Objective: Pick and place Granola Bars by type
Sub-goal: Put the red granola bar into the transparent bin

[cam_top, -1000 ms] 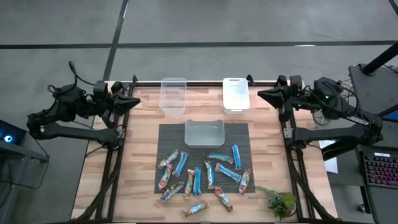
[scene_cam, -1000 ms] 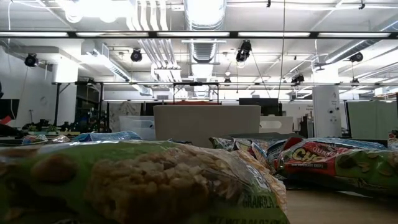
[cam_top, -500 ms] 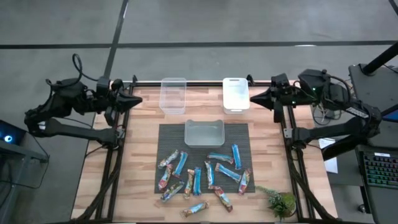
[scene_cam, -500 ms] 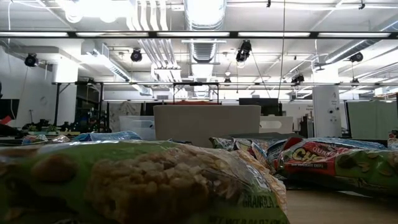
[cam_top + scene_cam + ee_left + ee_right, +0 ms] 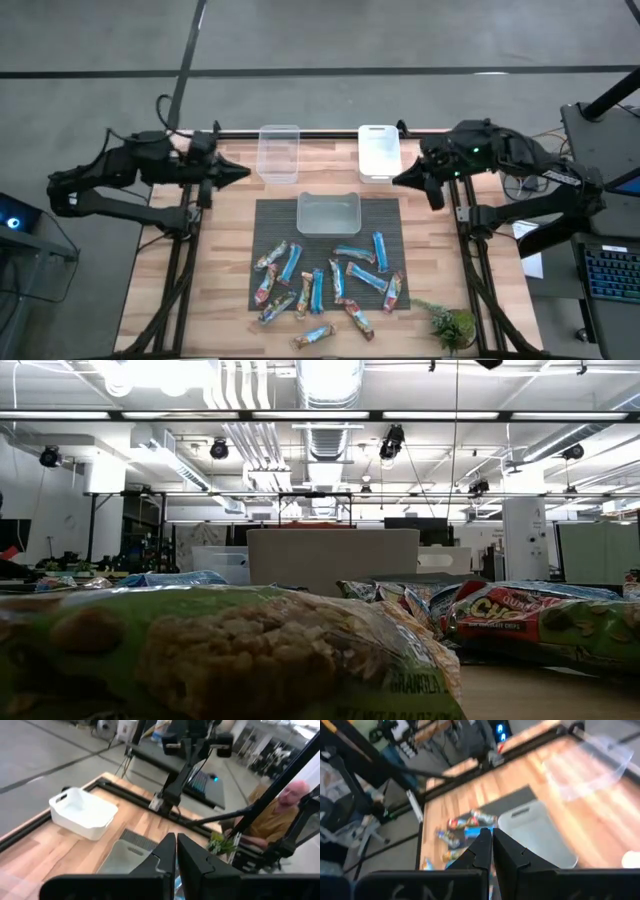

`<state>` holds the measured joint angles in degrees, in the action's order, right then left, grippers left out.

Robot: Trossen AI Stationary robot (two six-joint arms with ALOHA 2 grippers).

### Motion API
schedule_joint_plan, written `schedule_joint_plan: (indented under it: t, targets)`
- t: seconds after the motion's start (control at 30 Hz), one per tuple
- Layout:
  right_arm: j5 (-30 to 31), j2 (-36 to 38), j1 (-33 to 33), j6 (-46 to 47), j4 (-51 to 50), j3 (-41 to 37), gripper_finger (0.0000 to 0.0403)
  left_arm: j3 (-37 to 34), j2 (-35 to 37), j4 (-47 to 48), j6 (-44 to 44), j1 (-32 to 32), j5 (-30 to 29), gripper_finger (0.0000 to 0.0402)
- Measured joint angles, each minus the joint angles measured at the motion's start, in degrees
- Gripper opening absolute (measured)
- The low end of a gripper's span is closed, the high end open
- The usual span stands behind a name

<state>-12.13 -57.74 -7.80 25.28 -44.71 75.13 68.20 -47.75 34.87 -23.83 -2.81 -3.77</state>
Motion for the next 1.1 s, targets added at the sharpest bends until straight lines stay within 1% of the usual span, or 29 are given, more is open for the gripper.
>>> schedule_joint_plan:
  t: [0.17, 0.33, 0.5, 0.67, 0.77, 0.97, 1.1]
  targets:
    - [0.02, -1.91, 3.18, 0.91, -2.22, -0.26, 0.0009, -0.24, -1.93, 0.49, 0.48, 0.0, 1.2, 0.0]
    - [0.01, -3.39, 6.74, 2.47, -2.27, -0.26, 0.0009, -0.09, -2.2, 0.09, 0.08, 0.02, 3.14, 0.0]
    - [0.03, -4.44, 9.98, 5.04, -2.38, -0.26, 0.0009, -0.09, -2.4, 0.22, 0.04, 0.02, 3.25, 0.0]
    - [0.02, -5.47, 14.16, 5.47, -2.37, -0.26, 0.0009, -0.09, -2.16, 0.27, 0.04, 0.02, 3.25, 0.0]
    - [0.05, -5.94, 17.2, 3.15, -2.41, -0.26, 0.0009, -0.09, -2.25, 0.52, 0.19, 0.02, 3.27, 0.0]
    - [0.03, -6.25, 24.16, -5.77, -3.94, -0.26, 0.0009, -0.09, -2.24, 0.5, 0.22, 0.02, 3.27, 0.0]
    - [0.08, -6.23, 26.65, -8.08, -6.9, -0.26, 0.0009, -0.09, -2.32, 0.48, 0.22, 0.02, 3.29, 0.0]
